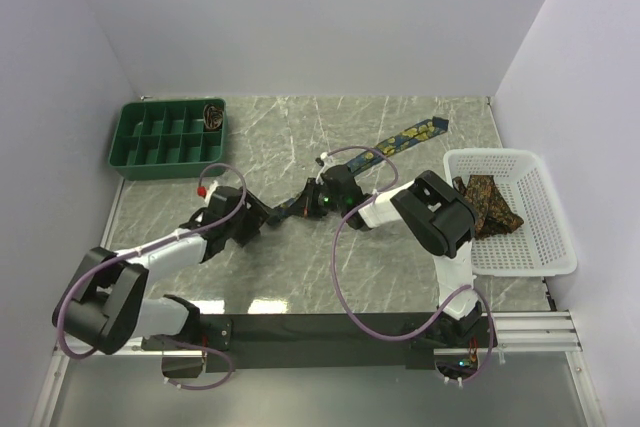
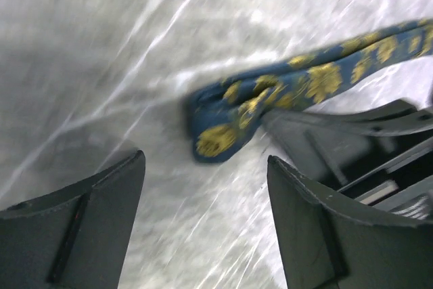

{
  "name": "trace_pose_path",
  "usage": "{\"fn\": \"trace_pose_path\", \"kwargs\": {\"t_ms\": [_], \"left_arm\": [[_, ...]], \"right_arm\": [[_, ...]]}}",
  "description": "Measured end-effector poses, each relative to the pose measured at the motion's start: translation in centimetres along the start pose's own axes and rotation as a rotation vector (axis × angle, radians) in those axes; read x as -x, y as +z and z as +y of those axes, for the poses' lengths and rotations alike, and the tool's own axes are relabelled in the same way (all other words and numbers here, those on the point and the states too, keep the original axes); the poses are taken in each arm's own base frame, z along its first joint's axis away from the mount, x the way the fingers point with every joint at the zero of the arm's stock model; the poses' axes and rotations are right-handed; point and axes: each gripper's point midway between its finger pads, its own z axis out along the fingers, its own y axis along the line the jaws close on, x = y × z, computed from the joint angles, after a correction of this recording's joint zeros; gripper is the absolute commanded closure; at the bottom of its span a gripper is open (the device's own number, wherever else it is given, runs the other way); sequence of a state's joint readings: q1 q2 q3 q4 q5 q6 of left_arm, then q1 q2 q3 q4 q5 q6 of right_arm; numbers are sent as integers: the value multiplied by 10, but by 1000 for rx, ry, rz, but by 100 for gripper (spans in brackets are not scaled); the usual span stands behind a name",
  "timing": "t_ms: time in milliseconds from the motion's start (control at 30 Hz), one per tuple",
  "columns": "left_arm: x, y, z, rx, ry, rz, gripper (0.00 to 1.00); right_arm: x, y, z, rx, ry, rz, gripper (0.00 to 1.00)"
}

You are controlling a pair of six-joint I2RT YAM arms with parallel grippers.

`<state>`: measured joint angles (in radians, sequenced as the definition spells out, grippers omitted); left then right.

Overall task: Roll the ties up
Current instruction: Roll the tie

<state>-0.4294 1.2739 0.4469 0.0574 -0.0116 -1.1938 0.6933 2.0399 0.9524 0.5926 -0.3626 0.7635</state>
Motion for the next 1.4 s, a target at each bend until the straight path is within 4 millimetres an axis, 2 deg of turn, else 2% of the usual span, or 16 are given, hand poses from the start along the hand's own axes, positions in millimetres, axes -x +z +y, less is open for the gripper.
{"fn": "trace_pose_path", "kwargs": {"t_ms": [100, 300, 567, 867, 1067, 1100, 1167, 1333, 1400], "left_arm": [[6, 3, -6, -27, -4, -12, 23], [6, 11, -8, -50, 14, -3, 33], [6, 22, -15, -95, 35, 2, 39], [6, 31, -17, -105, 65, 8, 53], [4, 35, -14, -104, 84, 15, 68], [4, 35, -14, -105, 86, 17, 73], [3, 35, -13, -103, 90, 20, 76], [3, 36, -14, -105, 101, 26, 99], [3, 36, -14, -102, 108, 28, 99]], "right_arm": [[0, 0, 0, 5, 5, 6, 100], [0, 0, -1, 15, 15, 12, 100], [0, 0, -1, 16, 18, 12, 100], [3, -1, -3, 15, 28, 11, 100], [4, -1, -4, 15, 35, 11, 100], [4, -1, -4, 15, 35, 11, 100], [3, -1, -4, 16, 35, 12, 100], [3, -1, -3, 17, 35, 14, 100], [3, -1, -3, 17, 35, 14, 100]]}}
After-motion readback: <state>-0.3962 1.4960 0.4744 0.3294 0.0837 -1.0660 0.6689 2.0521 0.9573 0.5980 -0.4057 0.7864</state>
